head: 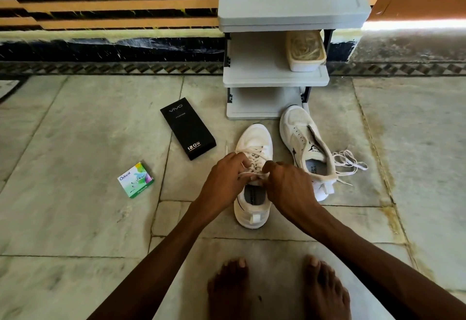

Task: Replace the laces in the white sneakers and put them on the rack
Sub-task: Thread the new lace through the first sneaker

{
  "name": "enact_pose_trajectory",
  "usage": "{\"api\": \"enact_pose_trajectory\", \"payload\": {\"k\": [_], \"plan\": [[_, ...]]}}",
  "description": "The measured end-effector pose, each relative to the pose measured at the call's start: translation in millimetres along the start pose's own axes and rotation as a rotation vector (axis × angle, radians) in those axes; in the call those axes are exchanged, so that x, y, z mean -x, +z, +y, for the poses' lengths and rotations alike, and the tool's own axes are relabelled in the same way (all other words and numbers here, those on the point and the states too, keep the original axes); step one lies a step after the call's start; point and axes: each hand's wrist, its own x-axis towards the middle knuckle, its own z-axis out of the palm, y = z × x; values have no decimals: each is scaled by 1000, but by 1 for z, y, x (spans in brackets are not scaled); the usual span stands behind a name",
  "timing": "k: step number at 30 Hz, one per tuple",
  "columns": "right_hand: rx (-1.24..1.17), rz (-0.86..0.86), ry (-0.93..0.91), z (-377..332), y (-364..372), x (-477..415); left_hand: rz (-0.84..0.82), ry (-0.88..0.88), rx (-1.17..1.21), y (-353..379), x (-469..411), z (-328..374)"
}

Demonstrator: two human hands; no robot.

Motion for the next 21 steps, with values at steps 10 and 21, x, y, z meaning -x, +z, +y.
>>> {"api": "enact_pose_trajectory", "payload": {"k": [10,21], "plan": [[-215,122,163,4,5,-14,217,-68,-19,11,3,10],[-89,57,120,11,-9,-17,257,-96,-108,10,4,1]]}}
